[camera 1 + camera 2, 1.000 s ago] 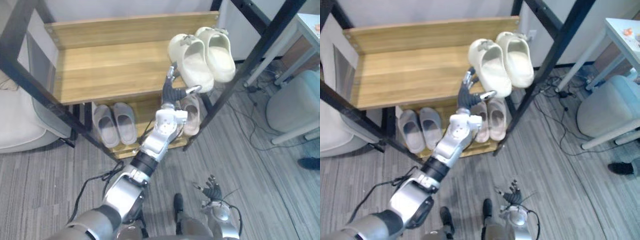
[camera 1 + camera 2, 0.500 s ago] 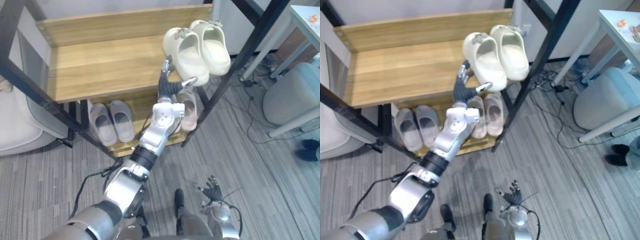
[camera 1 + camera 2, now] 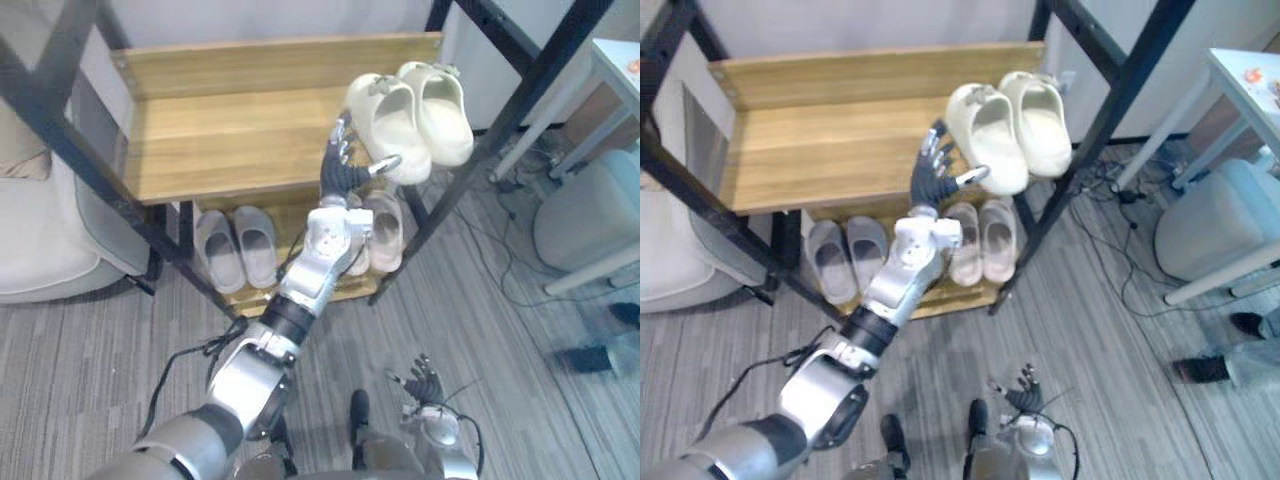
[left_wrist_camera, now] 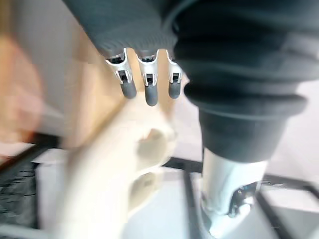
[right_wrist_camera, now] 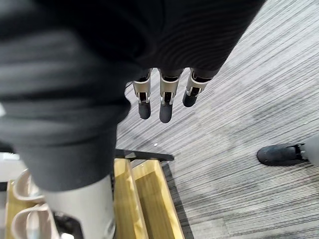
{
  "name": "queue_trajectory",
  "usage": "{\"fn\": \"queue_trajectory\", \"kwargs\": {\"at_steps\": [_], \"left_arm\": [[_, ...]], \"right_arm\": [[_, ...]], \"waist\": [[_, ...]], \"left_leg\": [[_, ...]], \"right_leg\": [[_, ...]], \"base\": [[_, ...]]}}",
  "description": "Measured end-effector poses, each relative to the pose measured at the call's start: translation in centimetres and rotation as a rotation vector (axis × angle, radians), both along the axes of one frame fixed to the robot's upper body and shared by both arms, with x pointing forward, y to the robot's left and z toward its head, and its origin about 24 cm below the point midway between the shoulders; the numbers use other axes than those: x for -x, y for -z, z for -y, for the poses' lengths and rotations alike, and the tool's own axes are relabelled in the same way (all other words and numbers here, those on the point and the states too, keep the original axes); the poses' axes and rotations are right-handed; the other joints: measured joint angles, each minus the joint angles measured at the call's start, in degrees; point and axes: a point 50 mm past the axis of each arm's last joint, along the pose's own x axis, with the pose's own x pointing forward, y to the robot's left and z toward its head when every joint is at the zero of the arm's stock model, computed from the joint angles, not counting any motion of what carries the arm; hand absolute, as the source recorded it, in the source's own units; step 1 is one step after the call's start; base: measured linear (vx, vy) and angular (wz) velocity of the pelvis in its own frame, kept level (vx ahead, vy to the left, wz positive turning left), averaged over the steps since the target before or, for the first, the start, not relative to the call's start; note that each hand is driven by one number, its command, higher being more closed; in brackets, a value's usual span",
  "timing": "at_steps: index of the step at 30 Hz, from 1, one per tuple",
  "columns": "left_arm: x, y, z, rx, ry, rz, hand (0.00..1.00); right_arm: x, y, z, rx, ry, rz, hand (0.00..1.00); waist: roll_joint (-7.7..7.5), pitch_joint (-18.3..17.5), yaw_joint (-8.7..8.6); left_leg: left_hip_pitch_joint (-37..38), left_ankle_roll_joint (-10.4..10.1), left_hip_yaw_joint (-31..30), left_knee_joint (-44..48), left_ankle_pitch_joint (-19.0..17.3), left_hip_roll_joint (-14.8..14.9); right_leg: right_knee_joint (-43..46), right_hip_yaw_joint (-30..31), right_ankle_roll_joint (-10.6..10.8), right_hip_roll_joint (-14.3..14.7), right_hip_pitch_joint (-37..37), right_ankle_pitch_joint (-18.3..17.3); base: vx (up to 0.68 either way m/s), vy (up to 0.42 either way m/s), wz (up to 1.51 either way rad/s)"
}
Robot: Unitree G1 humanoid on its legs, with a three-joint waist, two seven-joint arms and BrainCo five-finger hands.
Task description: Organize the slippers on the shoe rack
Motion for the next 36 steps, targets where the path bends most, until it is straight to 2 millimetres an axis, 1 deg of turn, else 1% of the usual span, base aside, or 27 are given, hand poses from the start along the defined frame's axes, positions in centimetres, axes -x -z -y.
{"fn": "queue_trajectory", "kwargs": {"at_steps": [1, 2, 5, 7, 9, 11, 14, 15, 16, 17, 20, 23, 24, 25, 26, 28, 29, 30, 32, 34, 36], "left_arm": [[0.5, 0.0, 0.1, 0.022, 0.028, 0.017, 0.00], [0.8, 0.4, 0.0, 0.024, 0.034, 0.019, 0.00], [1.9, 2.2, 0.1, 0.022, 0.080, -0.009, 0.00], [3.0, 2.5, 0.6, 0.024, 0.136, 0.004, 0.00], [4.2, 3.0, 1.4, 0.012, 0.216, 0.022, 0.00], [4.8, 3.7, 1.6, 0.004, 0.249, 0.010, 0.00], [6.2, 5.9, 1.8, 0.028, 0.322, -0.053, 0.00], [6.7, 6.8, 1.9, 0.035, 0.351, -0.082, 0.00], [7.0, 7.5, 1.9, 0.032, 0.371, -0.104, 0.00], [7.5, 8.5, 1.7, 0.028, 0.389, -0.134, 0.00], [8.8, 11.2, 1.0, 0.008, 0.428, -0.215, 0.00], [10.2, 14.8, -0.3, -0.011, 0.428, -0.343, 0.00], [10.6, 16.2, -0.6, -0.021, 0.421, -0.399, 0.00], [11.2, 18.4, -1.2, -0.035, 0.399, -0.488, 0.00], [11.8, 20.0, -1.6, -0.061, 0.387, -0.551, 0.00], [13.2, 23.4, -2.9, -0.093, 0.344, -0.705, 0.00], [14.2, 25.5, -4.0, -0.119, 0.309, -0.800, 0.00], [15.2, 27.1, -5.0, -0.157, 0.286, -0.879, 0.00], [16.7, 29.4, -7.0, -0.229, 0.240, -0.991, 0.00], [18.0, 31.1, -8.9, -0.303, 0.183, -1.085, 0.00], [19.4, 32.4, -10.5, -0.385, 0.140, -1.161, 0.00]], "right_arm": [[0.0, 0.1, 0.0, -0.001, -0.002, -0.003, 0.00], [0.0, 0.2, -0.1, -0.006, -0.007, -0.008, 0.00], [0.4, 0.6, -0.2, -0.010, -0.009, -0.033, 0.00], [0.4, 0.6, -0.2, -0.010, -0.009, -0.034, 0.00], [0.4, 0.6, -0.2, -0.014, -0.014, -0.037, 0.00], [0.6, 0.8, -0.3, -0.020, -0.017, -0.044, 0.00], [1.2, 1.4, -0.5, -0.033, -0.020, -0.078, 0.00], [1.3, 1.5, -0.5, -0.034, -0.021, -0.086, 0.00], [1.3, 1.5, -0.5, -0.035, -0.020, -0.088, 0.00], [1.4, 1.6, -0.6, -0.039, -0.020, -0.096, 0.00], [1.9, 2.1, -1.1, -0.058, -0.024, -0.125, 0.00], [2.1, 2.3, -1.2, -0.062, -0.028, -0.137, 0.00], [2.2, 2.4, -1.2, -0.064, -0.030, -0.143, 0.00], [2.4, 2.7, -1.4, -0.068, -0.038, -0.167, 0.00], [2.8, 3.1, -1.5, -0.070, -0.043, -0.190, 0.00], [3.7, 3.8, -1.6, -0.072, -0.053, -0.241, 0.00], [4.3, 4.3, -1.5, -0.070, -0.059, -0.275, 0.00], [4.9, 4.7, -1.6, -0.073, -0.064, -0.307, 0.00], [5.4, 5.1, -1.5, -0.065, -0.083, -0.341, 0.00], [5.4, 5.3, -1.5, -0.058, -0.094, -0.356, 0.00], [5.6, 5.4, -1.2, -0.050, -0.097, -0.372, 0.00]], "waist": [[0.02, -0.02, 0.78], [0.03, -0.02, 1.11], [0.09, -0.08, 1.56], [0.18, -0.18, 1.92], [0.36, -0.24, 3.15], [0.58, -0.46, 3.25], [1.29, -2.06, 3.62], [1.78, -2.73, 4.32], [2.12, -2.84, 4.52], [2.40, -3.00, 4.51], [2.44, -3.85, 4.58], [2.51, -4.31, 4.56], [2.46, -4.50, 4.54], [2.30, -4.68, 4.50], [2.23, -5.11, 4.45], [2.09, -5.89, 4.43], [2.04, -5.83, 4.34], [1.87, -5.80, 4.18], [1.52, -5.90, 4.06], [1.37, -5.70, 4.03], [0.96, -5.41, 4.05]], "left_leg": [[0.07, -0.04, -0.90, 0.00, 0.03, 0.00], [0.25, -0.06, -1.50, 0.01, 0.09, 0.02], [2.10, 0.14, -3.13, 0.14, 0.22, -0.08], [2.36, 0.14, -4.39, 0.30, 0.22, -0.20], [2.71, 0.14, -5.52, 0.33, 0.23, -0.33], [3.28, 0.13, -6.36, 0.33, 0.23, -0.44], [4.21, -0.15, -8.03, 0.34, 0.02, -0.48], [4.26, -0.22, -8.38, 0.34, -0.02, -0.47], [4.58, -0.24, -8.82, 0.34, -0.03, -0.48], [5.30, -0.38, -9.31, 0.34, -0.13, -0.48], [7.00, -0.85, -9.63, 0.31, -0.59, -0.25], [7.95, -0.96, -9.76, 0.29, -0.67, -0.06], [7.96, -0.98, -9.89, 0.27, -0.66, 0.04], [8.16, -1.01, -10.43, 0.18, -0.64, 0.10], [8.11, -1.05, -10.70, 0.09, -0.62, 0.15], [8.09, -1.19, -10.94, 0.09, -0.71, 0.16], [8.57, -1.25, -11.60, 0.17, -0.75, 0.08], [8.98, -1.28, -12.32, 0.26, -0.78, -0.03], [9.12, -1.30, -12.80, 0.30, -0.79, -0.05], [9.57, -1.28, -13.70, 0.31, -0.79, -0.27], [10.53, -1.32, -13.86, 0.28, -0.85, -0.40]], "right_leg": [[0.25, -0.72, -0.09, -0.01, 0.38, -0.42], [0.29, -1.21, -0.03, -0.03, 0.97, -0.59], [1.04, -3.15, 0.18, -0.31, 3.48, -2.02], [1.44, -4.38, 0.40, -0.51, 4.28, -2.79], [1.54, -5.56, 0.53, -0.64, 5.20, -3.26], [1.53, -6.62, 0.62, -0.75, 6.37, -3.73], [1.84, -8.51, 0.82, -0.85, 8.18, -4.83], [1.92, -8.79, 0.88, -0.84, 8.37, -5.07], [1.86, -9.23, 0.92, -0.84, 8.93, -5.17], [1.85, -9.85, 0.95, -0.84, 9.96, -5.55], [1.97, -10.28, 0.90, -0.60, 11.79, -6.29], [0.70, -10.60, 0.84, -0.10, 13.32, -6.28], [0.43, -10.71, 0.78, 0.06, 13.49, -6.23], [-0.26, -11.17, 0.68, 0.32, 14.18, -6.12], [-0.41, -11.41, 0.68, 0.41, 14.28, -6.13], [-1.07, -11.41, 0.64, 0.65, 14.60, -6.07], [-1.37, -11.53, 0.65, 0.78, 15.45, -6.08], [-1.76, -11.76, 0.67, 0.90, 16.11, -6.10], [-1.77, -12.07, 0.69, 1.00, 16.26, -6.11], [-1.78, -12.73, 0.74, 1.04, 17.10, -6.15], [-1.87, -13.02, 0.95, 0.98, 18.14, -6.35]], "base": [[0.09, 0.015, 0.40], [0.09, 0.013, 0.35], [0.08, 0.011, 0.33], [0.09, 0.011, 0.31], [0.09, 0.007, 0.27], [0.07, 0.004, 0.34], [0.07, 0.000, 0.32], [0.05, -0.007, 0.17], [0.05, -0.011, 0.23], [0.03, -0.012, 0.20], [0.03, -0.018, 0.07], [0.00, -0.006, 0.01], [0.01, -0.019, 0.10], [0.01, -0.027, 0.13], [0.01, -0.026, 0.12], [0.04, -0.021, 0.07], [0.06, -0.020, 0.17], [0.04, -0.014, 0.22], [0.01, -0.004, 0.14], [0.02, -0.001, 0.13], [0.00, 0.009, 0.10]]}}
